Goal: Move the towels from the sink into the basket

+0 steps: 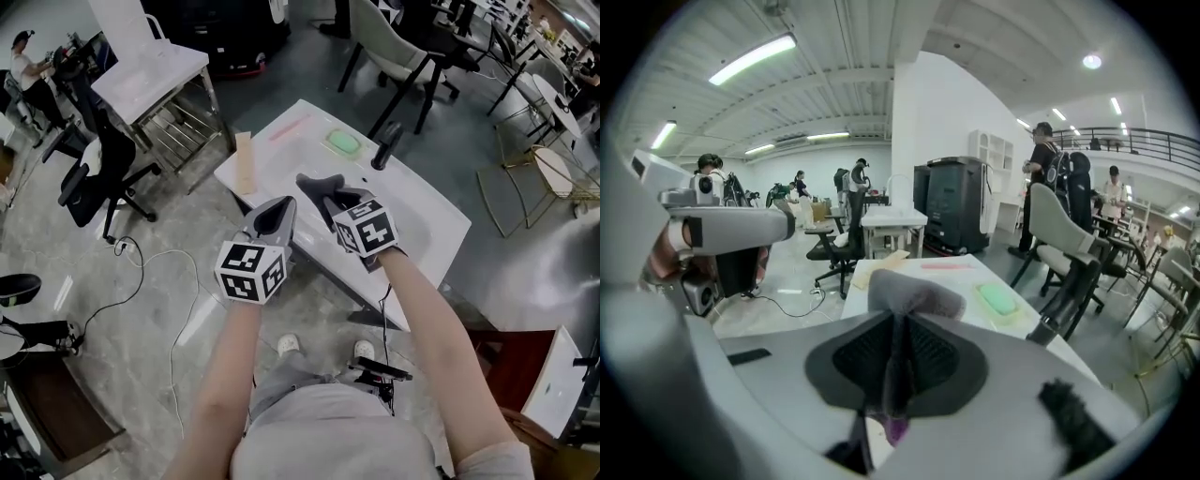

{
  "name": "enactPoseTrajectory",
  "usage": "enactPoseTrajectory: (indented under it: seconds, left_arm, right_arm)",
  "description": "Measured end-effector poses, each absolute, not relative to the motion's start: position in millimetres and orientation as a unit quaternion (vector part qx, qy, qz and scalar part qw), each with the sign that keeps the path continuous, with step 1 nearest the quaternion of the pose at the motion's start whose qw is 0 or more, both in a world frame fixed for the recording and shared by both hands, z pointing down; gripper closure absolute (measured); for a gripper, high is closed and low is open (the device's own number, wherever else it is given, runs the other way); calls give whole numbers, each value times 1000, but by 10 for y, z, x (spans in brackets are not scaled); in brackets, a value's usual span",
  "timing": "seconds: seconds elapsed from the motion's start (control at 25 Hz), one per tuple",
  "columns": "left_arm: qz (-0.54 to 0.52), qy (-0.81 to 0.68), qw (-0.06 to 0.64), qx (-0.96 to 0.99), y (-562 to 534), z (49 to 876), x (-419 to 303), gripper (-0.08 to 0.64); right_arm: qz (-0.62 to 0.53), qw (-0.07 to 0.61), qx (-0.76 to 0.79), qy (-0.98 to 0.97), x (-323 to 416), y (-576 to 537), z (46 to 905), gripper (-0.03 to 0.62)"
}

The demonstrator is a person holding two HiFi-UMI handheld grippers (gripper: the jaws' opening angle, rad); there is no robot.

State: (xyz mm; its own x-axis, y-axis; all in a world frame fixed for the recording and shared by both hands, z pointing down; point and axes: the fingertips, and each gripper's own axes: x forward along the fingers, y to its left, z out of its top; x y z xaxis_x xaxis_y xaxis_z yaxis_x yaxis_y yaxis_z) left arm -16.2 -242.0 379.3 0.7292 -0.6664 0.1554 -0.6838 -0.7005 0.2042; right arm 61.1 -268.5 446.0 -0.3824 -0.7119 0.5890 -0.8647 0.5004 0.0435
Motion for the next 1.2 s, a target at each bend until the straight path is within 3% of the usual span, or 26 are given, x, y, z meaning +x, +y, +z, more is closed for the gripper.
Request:
enactPoseTrajectory:
  seconds: [0.48, 1.2]
  left_arm:
    - [36, -373, 101, 922, -2279, 3692, -279, 557]
    - [4, -382, 87, 920, -2117, 3435, -402, 557]
  right_arm:
    - [112, 183, 524, -824, 660, -2589, 3983, 536]
    - [46, 110, 548, -828, 506, -2221, 3425, 535]
